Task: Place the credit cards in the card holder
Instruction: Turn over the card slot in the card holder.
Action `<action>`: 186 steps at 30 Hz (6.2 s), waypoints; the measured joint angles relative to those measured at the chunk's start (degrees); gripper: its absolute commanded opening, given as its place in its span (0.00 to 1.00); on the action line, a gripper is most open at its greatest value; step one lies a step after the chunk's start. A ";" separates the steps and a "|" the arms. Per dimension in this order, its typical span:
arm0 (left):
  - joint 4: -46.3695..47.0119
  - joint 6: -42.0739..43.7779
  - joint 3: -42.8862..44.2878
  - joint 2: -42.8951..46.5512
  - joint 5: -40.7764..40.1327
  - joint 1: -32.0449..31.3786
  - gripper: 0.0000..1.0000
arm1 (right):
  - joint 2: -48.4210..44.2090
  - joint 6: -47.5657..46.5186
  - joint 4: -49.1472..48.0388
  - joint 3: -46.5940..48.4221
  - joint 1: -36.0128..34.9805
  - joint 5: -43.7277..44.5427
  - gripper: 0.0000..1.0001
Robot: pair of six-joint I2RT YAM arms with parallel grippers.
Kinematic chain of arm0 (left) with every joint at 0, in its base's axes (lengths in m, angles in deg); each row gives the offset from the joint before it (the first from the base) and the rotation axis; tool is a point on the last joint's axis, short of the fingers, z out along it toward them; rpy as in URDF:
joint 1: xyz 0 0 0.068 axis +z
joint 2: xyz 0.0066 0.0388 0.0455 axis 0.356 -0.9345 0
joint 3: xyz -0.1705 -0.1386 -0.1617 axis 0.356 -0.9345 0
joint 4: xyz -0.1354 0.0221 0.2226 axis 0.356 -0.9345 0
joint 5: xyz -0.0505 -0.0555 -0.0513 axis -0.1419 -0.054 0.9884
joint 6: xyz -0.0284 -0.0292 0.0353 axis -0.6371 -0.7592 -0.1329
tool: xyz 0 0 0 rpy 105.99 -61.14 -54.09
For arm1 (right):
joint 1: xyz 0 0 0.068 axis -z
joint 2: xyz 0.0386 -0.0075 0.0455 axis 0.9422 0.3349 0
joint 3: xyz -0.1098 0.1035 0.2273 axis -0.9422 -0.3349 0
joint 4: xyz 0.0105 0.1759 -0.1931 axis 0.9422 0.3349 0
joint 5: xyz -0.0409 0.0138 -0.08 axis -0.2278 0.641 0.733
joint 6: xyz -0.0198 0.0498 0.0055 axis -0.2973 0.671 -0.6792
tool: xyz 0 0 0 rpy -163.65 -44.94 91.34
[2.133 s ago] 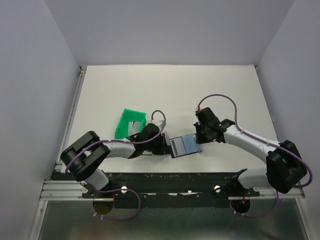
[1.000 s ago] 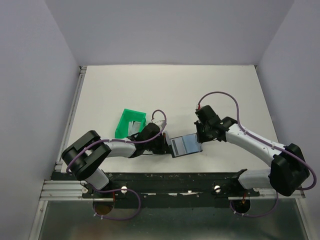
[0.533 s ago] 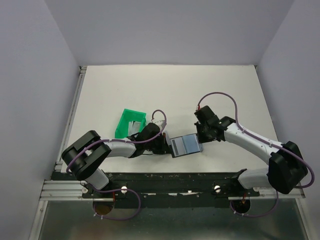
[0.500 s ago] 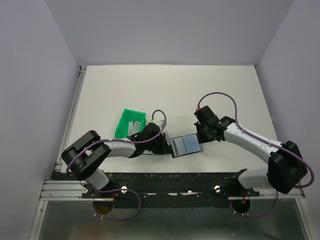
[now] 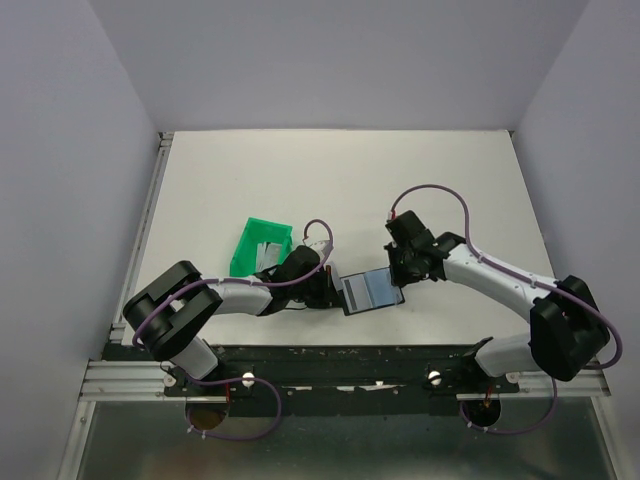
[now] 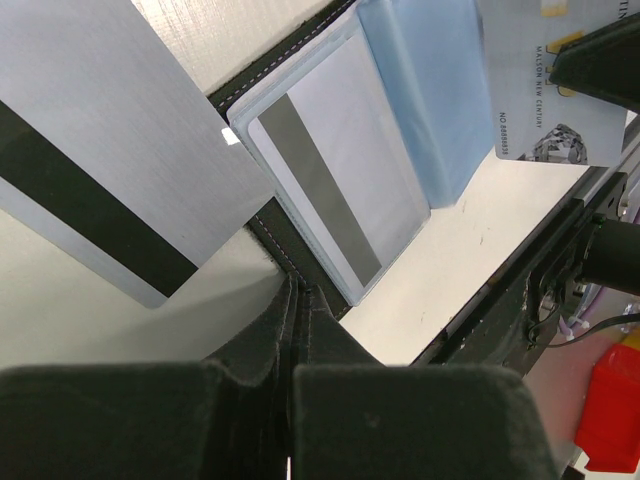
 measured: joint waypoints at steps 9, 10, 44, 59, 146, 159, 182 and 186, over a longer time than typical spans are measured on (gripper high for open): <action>0.11 -0.02 0.00 -0.09 0.04 0.00 0.00 | 1.64 -0.02 -0.26 -0.02 -0.02 -0.72 0.01; 0.20 -0.02 0.00 -0.11 0.07 0.00 0.00 | 1.75 -0.02 -0.35 -0.02 -0.02 -0.98 0.00; -0.74 0.50 0.92 -0.42 0.59 0.00 0.00 | 3.72 0.13 -7.76 -0.09 -4.15 -13.99 0.01; -6.99 3.48 4.83 5.33 -0.66 0.00 0.00 | -2.19 3.08 -6.97 -2.47 -4.28 -9.33 0.01; -8.37 5.53 16.96 -10.05 -4.50 -5.51 0.00 | -8.70 9.70 -4.81 -11.04 2.29 0.02 0.01; -8.46 5.60 16.09 -9.49 -5.01 -5.51 0.00 | -18.25 7.96 -4.74 -11.58 2.43 -3.17 0.01; -6.16 5.55 17.09 -11.85 -4.24 -5.51 0.00 | -10.64 4.96 -7.06 -11.54 2.43 -10.49 0.01; -5.86 5.55 17.25 -12.17 -3.96 -5.51 0.00 | -10.64 5.16 -6.69 -11.54 2.43 -9.38 0.01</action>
